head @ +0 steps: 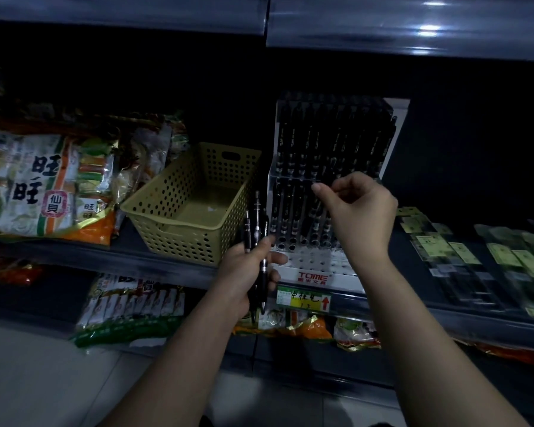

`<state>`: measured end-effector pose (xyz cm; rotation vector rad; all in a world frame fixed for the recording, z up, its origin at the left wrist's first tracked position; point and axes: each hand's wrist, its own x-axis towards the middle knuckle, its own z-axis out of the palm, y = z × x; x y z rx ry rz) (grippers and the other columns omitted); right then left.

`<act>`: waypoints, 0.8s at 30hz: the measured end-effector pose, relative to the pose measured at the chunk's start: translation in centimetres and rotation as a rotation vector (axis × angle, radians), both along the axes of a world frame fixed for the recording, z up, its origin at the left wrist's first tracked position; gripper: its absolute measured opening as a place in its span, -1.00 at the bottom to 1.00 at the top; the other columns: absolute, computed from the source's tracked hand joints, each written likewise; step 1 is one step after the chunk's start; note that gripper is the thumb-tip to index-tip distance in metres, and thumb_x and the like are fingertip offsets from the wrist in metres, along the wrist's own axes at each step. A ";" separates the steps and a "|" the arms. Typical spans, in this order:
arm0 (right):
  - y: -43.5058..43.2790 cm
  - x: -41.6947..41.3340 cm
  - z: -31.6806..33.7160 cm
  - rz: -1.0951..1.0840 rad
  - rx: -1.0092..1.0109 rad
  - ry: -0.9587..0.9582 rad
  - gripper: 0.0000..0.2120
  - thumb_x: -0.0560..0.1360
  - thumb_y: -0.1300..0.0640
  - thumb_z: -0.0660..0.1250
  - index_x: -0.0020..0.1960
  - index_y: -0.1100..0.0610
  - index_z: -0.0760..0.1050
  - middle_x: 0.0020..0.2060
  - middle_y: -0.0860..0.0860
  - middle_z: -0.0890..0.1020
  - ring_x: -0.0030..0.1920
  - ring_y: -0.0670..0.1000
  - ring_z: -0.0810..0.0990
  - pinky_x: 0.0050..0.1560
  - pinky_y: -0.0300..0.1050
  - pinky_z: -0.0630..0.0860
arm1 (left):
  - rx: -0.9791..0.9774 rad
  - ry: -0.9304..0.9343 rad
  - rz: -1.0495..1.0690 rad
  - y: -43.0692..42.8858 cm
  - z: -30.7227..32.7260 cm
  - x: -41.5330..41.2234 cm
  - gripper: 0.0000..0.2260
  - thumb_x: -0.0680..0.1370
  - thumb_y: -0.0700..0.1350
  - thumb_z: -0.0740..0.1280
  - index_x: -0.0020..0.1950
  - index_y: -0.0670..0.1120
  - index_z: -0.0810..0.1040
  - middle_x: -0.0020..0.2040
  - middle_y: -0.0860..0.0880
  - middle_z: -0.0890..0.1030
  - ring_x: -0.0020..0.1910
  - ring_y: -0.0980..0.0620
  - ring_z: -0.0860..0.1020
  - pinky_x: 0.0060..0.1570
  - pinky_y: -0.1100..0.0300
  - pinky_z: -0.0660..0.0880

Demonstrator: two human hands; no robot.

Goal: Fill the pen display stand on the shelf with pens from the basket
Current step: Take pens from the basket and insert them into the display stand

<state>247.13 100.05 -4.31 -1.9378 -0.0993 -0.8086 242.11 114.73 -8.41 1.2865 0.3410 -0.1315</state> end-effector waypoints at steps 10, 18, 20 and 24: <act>0.4 0.3 -1.0 -0.048 -0.119 -0.125 -0.75 0.38 0.01 0.51 -0.22 0.18 0.56 -0.36 -0.10 0.54 -0.32 -0.08 0.55 -0.27 -0.17 0.52 | -0.041 0.017 0.035 0.2 -0.3 0.3 -0.80 0.62 -0.22 0.21 0.21 -0.23 0.46 -0.20 -0.13 0.66 -0.46 0.05 0.48 -0.52 0.23 0.40; 0.6 0.8 -2.2 -0.070 -0.208 -0.021 -0.72 0.38 -0.03 0.50 -0.25 0.17 0.54 -0.38 -0.02 0.59 -0.34 0.00 0.56 -0.31 -0.10 0.50 | -0.061 0.012 0.040 0.4 -0.5 0.5 -0.83 0.61 -0.21 0.22 0.18 -0.18 0.51 -0.22 -0.10 0.65 -0.46 0.05 0.48 -0.49 0.22 0.39; 0.7 1.0 -2.5 -0.064 -0.223 0.024 -0.71 0.38 -0.05 0.50 -0.27 0.15 0.52 -0.40 -0.04 0.56 -0.37 -0.01 0.54 -0.33 -0.08 0.50 | -0.056 0.009 0.039 0.4 -0.5 0.5 -0.83 0.62 -0.20 0.22 0.17 -0.18 0.51 -0.22 -0.09 0.65 -0.44 0.04 0.49 -0.49 0.22 0.40; 0.7 1.2 -3.0 -0.050 -0.219 0.088 -0.70 0.37 -0.07 0.50 -0.28 0.13 0.51 -0.42 -0.05 0.54 -0.39 -0.01 0.53 -0.36 -0.06 0.51 | -0.044 0.004 0.034 0.5 -0.6 0.6 -0.83 0.62 -0.20 0.21 0.17 -0.17 0.51 -0.22 -0.10 0.64 -0.43 0.04 0.48 -0.48 0.22 0.40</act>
